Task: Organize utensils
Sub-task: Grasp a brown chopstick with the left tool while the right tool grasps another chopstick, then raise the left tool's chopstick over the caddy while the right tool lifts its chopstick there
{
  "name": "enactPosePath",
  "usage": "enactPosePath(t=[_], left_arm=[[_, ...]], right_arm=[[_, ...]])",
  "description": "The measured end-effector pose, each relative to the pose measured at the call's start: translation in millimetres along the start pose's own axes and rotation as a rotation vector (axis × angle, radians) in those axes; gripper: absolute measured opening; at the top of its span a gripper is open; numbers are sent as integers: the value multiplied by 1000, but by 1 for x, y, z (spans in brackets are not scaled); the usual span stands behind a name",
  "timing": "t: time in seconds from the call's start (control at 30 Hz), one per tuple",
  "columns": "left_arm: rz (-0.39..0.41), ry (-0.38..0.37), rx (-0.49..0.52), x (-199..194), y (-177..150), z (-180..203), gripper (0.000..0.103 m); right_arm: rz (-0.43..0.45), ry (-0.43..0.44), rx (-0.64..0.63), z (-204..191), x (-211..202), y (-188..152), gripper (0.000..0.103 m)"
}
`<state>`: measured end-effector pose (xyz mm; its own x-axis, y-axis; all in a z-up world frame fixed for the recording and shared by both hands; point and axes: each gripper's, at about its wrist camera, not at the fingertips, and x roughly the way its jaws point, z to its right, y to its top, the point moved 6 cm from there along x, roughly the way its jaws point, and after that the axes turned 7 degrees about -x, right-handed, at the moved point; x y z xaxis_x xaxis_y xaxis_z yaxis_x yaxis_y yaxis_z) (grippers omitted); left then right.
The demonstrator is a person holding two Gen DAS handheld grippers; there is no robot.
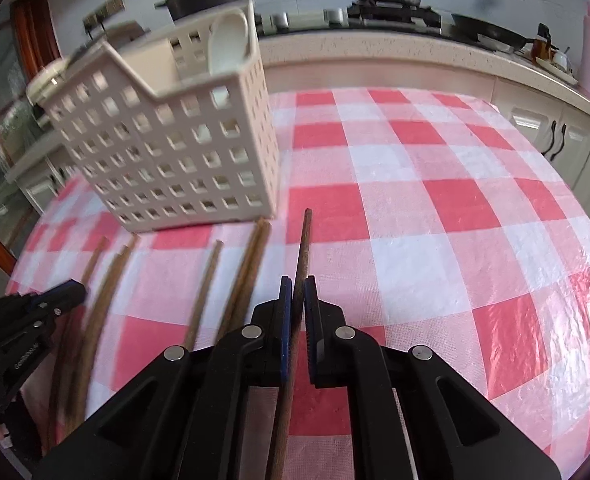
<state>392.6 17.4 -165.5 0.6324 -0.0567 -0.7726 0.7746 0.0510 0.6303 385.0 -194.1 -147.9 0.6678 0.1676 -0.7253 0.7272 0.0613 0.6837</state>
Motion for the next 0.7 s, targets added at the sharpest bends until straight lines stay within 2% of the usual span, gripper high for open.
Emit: enactPosePath(t=[0.2, 0.47, 0.7], left_arm=[[112, -19, -23, -38, 7, -5, 6], [255, -54, -42, -100, 16, -5, 6], [361, -52, -32, -150, 13, 0, 6]], right_arm=[[86, 46, 6, -11, -34, 2, 6], [266, 74, -53, -31, -107, 21, 6], [330, 84, -66, -37, -141, 20, 6]])
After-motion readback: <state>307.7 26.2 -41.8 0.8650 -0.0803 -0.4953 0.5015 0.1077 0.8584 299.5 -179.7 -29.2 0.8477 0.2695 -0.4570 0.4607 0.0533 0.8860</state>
